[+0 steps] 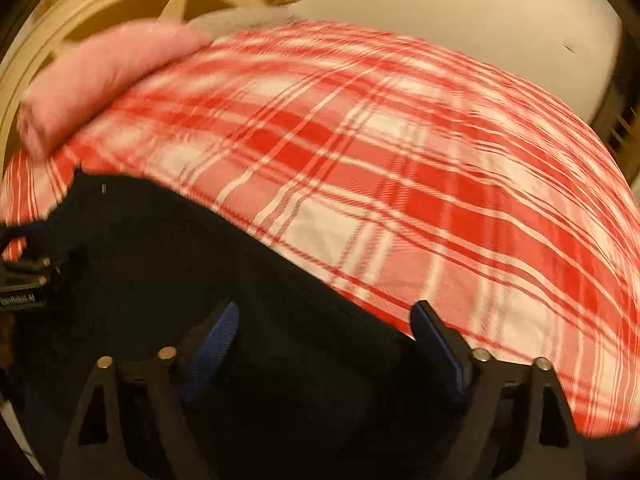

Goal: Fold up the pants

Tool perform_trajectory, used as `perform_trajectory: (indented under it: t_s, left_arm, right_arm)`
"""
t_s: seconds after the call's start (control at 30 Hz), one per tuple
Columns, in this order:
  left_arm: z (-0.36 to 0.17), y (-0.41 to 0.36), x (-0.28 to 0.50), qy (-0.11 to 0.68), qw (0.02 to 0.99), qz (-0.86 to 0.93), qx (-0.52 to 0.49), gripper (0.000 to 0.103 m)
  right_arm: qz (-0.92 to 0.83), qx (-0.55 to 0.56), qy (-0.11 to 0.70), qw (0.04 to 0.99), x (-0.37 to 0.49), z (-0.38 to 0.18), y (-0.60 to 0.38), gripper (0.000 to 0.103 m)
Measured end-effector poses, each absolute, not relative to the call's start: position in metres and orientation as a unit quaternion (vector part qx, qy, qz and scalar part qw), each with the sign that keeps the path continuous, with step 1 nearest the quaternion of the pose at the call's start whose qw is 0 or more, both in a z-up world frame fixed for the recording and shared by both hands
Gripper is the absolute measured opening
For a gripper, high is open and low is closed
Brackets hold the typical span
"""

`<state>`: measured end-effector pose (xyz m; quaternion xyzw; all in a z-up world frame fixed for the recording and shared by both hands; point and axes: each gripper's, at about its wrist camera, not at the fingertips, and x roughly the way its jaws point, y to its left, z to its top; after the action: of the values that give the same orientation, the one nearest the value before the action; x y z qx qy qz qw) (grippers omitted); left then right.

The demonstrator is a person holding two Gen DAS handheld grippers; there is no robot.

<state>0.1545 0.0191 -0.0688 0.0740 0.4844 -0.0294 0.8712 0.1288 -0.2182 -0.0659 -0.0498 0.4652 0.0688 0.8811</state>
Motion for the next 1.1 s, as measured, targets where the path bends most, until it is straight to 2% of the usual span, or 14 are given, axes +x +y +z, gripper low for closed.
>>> perform_trajectory:
  t_s: [0.03,0.1,0.2,0.23,0.27,0.33,0.67,0.87,1.1]
  left_arm:
    - [-0.072,0.018,0.156,0.484,0.871,-0.027,0.081,0.103]
    - [-0.074,0.021,0.159,0.476,0.875,-0.027,0.078,0.103]
    - [-0.076,0.024,0.162,0.47,0.88,-0.03,0.068,0.103]
    - [-0.076,0.025,0.162,0.468,0.881,-0.033,0.065,0.103]
    - [-0.075,0.026,0.162,0.469,0.88,-0.037,0.064,0.103]
    - [-0.07,0.029,0.16,0.475,0.877,-0.047,0.064,0.103]
    - [-0.006,0.107,0.113,0.462,0.879,-0.098,-0.064,0.103]
    - [0.001,0.112,0.108,0.463,0.866,-0.14,-0.129,0.103]
    - [-0.015,0.097,0.122,0.487,0.849,-0.137,-0.153,0.103]
  right_arm:
    - [0.078,-0.054,0.473,0.876,0.132,-0.071,-0.216,0.075]
    - [0.091,-0.056,0.472,0.875,0.133,-0.076,-0.213,0.068]
    - [0.105,-0.051,0.466,0.877,0.125,-0.073,-0.212,0.038]
    - [0.112,-0.052,0.467,0.876,0.124,-0.072,-0.21,0.022]
    - [0.115,-0.055,0.468,0.874,0.122,-0.071,-0.207,0.016]
    - [0.109,-0.075,0.466,0.875,0.114,-0.066,-0.199,0.011]
    - [0.118,-0.153,0.352,0.916,-0.008,0.003,-0.147,0.009]
    - [0.111,-0.256,0.31,0.909,-0.098,-0.031,-0.088,0.007]
    - [0.104,-0.282,0.312,0.901,-0.125,-0.07,-0.068,0.007]
